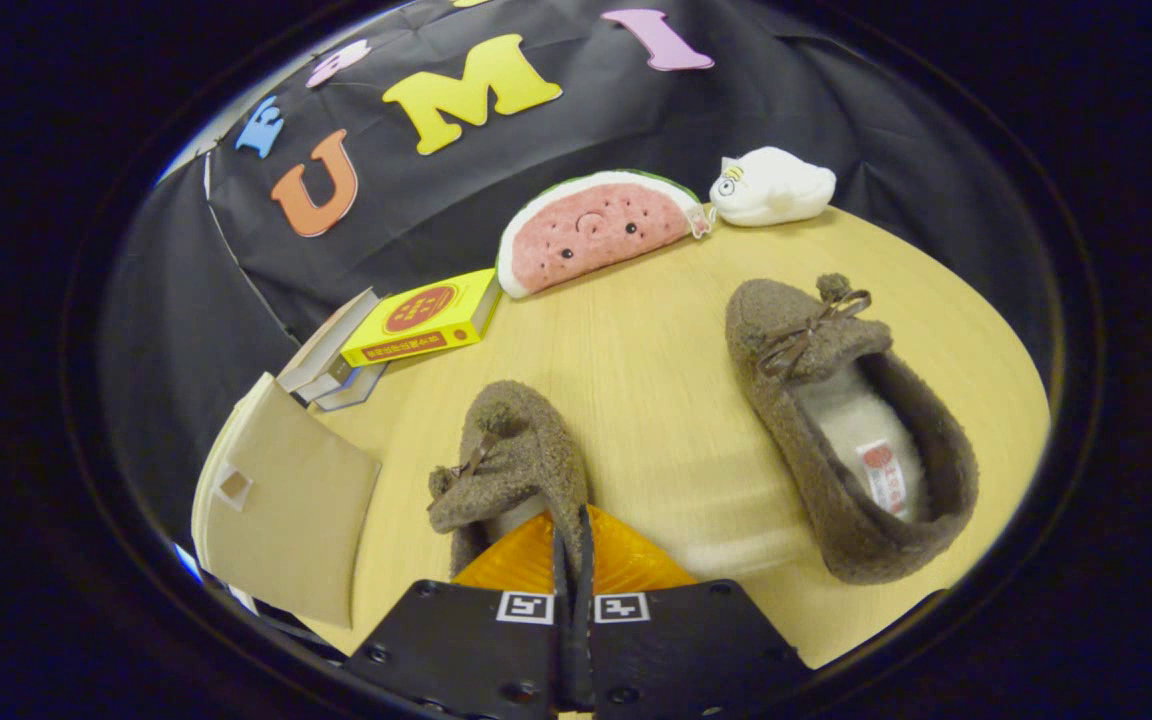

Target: Open the storage box then place both shoes into the box .Put the left shoe in first, then the right shoe, with the right side of both shoes facing outward in a uniform manner.

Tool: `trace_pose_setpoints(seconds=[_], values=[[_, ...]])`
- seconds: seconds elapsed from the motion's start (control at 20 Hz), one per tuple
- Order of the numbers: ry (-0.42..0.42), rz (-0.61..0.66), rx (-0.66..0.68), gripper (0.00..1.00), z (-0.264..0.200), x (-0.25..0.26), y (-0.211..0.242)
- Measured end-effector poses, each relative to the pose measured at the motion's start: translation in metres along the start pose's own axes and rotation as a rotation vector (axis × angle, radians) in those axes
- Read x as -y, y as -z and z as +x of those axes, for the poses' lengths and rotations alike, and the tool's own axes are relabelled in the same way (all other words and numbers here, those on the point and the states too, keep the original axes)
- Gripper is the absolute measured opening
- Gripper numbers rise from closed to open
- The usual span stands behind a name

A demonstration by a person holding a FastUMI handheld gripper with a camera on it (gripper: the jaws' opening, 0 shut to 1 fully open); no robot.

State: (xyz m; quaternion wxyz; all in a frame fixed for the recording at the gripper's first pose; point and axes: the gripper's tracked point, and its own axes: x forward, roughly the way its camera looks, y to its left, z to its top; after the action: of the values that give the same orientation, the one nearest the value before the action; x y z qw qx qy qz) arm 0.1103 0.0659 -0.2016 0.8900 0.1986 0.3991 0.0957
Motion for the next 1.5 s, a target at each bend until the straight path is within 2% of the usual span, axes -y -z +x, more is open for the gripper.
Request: trace_pose_setpoints(seconds=[0.35, 0.9, 1.25, 1.35, 1.5], values=[[-0.024, 0.004, 0.055, 0.00, -0.038, -0.038, -0.022], [-0.144, -0.012, 0.149, 0.00, -0.112, -0.187, -0.066], [-0.186, 0.047, 0.179, 0.00, -0.110, -0.292, -0.069], [-0.162, 0.035, 0.197, 0.00, -0.098, -0.310, -0.060], [-0.149, 0.119, 0.164, 0.00, -0.073, -0.335, -0.029]])
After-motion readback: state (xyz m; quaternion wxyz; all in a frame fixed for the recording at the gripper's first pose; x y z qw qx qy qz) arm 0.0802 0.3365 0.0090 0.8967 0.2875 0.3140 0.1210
